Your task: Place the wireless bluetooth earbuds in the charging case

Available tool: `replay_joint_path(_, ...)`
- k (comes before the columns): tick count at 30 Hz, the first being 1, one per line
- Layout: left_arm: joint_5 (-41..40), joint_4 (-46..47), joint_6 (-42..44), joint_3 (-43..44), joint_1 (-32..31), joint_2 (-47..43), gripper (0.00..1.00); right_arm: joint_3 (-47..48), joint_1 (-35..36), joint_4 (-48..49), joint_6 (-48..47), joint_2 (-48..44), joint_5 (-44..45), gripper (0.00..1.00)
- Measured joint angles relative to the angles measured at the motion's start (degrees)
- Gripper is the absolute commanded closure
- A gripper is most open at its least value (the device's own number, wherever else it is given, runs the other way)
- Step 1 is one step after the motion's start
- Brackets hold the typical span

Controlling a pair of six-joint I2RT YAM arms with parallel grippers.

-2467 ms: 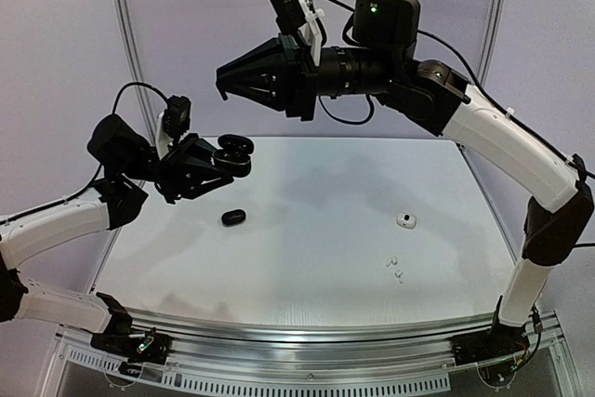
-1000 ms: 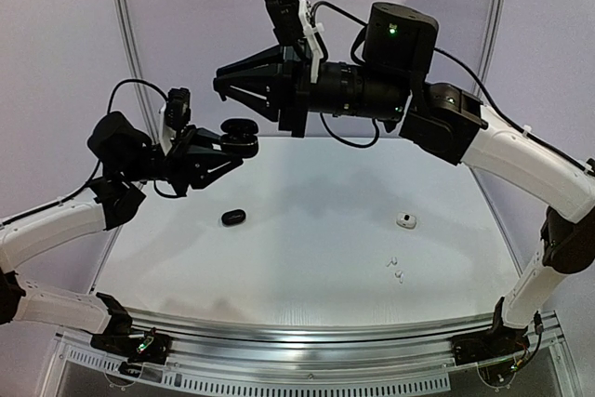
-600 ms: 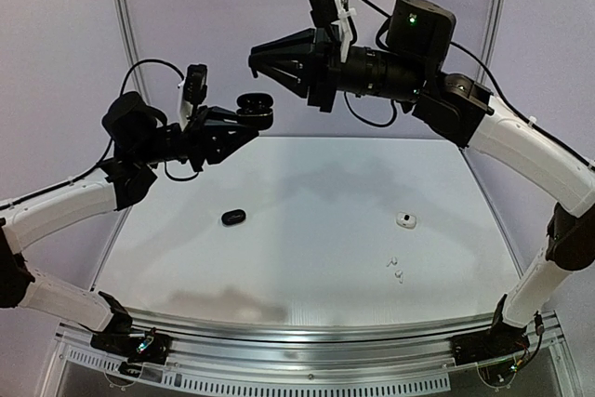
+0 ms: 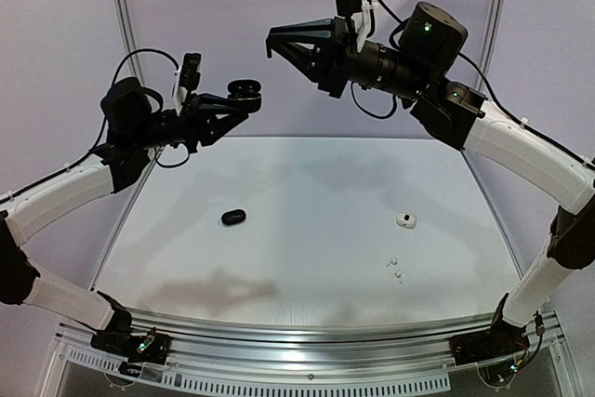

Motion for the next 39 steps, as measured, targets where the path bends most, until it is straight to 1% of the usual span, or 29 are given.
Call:
replay_joint_path(3,0.85,-1.92,0.85,0.02,0.39,-0.55,1.0,0.04,1.97,0.59,0.22,0.22,2.62,1.0)
replay_joint_path(7,2.14,-2.03,1.18,-0.04,0.39,-0.66,1.0,1.92,3.78,0.5,0.39,1.49,4.87,1.0)
replay_joint_path(11,4.33,1.46,-1.01,-1.75,0.68,-1.2,1.0,5.57,4.39,-0.28,0.24,3.58,6.45,1.0)
replay_joint_path(14,6.29,4.81,-2.73,-2.8,0.74,-1.46,1.0,6.03,4.48,-0.61,0.26,3.96,7.13,1.0)
replay_joint_path(20,7.93,5.68,-2.8,-3.19,0.79,-3.8,1.0,8.24,4.48,-2.14,0.11,4.98,7.08,1.0)
replay_joint_path(26,7.85,5.73,-2.84,-4.46,0.79,-6.16,1.0,10.97,4.48,-3.69,-0.68,6.43,5.92,1.0)
replay_joint_path(39,7.37,2.93,-1.33,-4.9,0.79,-6.14,1.0,13.92,4.48,-6.03,-2.82,9.88,4.22,1.0)
